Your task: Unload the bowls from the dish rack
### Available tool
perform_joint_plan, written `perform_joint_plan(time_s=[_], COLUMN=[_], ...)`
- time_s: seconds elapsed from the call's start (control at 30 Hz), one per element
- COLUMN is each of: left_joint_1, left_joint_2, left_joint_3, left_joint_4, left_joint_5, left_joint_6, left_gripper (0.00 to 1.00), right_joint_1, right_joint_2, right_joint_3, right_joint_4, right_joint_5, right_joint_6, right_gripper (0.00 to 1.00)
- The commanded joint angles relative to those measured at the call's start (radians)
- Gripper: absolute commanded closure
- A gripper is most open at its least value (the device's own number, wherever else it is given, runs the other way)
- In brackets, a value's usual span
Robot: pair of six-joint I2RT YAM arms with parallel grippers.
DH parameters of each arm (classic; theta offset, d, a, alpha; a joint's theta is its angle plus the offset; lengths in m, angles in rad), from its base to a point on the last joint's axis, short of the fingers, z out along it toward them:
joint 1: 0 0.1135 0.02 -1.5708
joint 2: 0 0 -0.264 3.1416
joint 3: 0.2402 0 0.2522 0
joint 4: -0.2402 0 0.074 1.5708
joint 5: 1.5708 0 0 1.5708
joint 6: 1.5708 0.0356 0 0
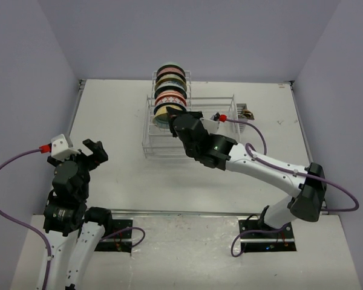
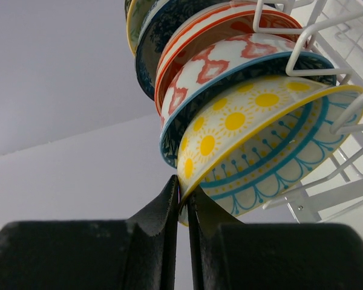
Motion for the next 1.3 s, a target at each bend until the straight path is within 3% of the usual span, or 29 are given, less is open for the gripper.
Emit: perform_joint_plan(time_s=[0.0,0.23,0.27,0.37,1.03,1.2,1.27], left_joint_1=[-0.005,-0.005,-0.005,-0.005,-0.005,-0.005,-0.005], left_joint_2=[-0.003,0.003,0.002,0.003,0.03,0.03,0.031], left_joint_3=[-0.006,-0.006,-0.006,-0.006,-0.006,-0.006,-0.007], left_joint_4=[0.053,0.053,0.053,0.053,0.056,0.056,0.058], left_joint_5=[0.02,0.025,0.025,0.025,0.033,0.034,0.036], left_joint_6=[0.02,0.022,0.022,0.022,0.022,0.023,0.022], left_gripper=[0.0,0.0,0.0,0.0,0.0,0.0,0.0], right_joint_1=[-0.005,-0.005,-0.005,-0.005,-0.005,-0.004,-0.005], right_joint_2=[-0.056,-0.129,-0.136,-0.156,-0.299,-0.386,-0.443], right_joint_3=[-0.041,-0.134,-0.148,-0.179,-0.266,-0.334,-0.355], right_joint_4=[0.012,0.212,0.314,0.408,0.565,0.597,0.586], right_joint_5=[0.041,0.0,-0.006,-0.021,-0.216,-0.281,-0.34], right_joint_6=[0.002,-0.096,-0.16,-0.225,-0.407,-0.622,-0.814], right_gripper=[1.0,1.0,1.0,1.0,1.0,1.0,1.0])
